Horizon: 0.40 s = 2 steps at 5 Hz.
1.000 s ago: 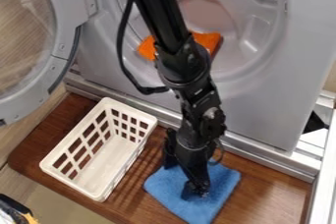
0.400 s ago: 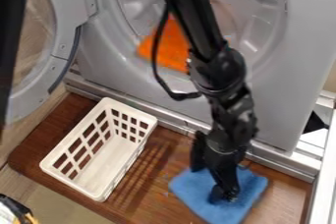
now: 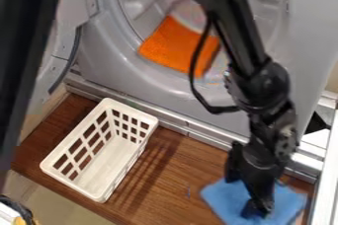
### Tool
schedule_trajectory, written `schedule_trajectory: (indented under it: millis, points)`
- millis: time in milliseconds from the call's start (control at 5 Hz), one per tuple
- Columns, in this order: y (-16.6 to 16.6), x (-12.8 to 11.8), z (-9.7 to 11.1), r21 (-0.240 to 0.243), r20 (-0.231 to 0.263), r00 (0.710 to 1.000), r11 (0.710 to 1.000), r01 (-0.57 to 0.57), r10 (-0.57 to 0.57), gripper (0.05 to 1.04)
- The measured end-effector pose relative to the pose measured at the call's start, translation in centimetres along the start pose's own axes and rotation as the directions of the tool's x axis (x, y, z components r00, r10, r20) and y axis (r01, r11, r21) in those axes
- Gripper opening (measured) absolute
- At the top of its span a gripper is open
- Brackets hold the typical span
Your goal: Move the blue cloth to the right of the table
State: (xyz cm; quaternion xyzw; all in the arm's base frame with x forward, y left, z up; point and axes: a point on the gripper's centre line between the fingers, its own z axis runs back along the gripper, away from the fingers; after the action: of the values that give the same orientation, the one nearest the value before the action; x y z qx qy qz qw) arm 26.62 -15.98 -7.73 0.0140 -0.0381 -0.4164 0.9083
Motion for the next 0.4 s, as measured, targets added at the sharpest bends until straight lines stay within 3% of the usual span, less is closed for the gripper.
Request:
schedule_trajectory:
  millis: [400]
  points:
    - [-2.05, 1.53, 0.29, -0.01, 0.018, 0.996, 0.997, 0.083, -0.083, 1.001]
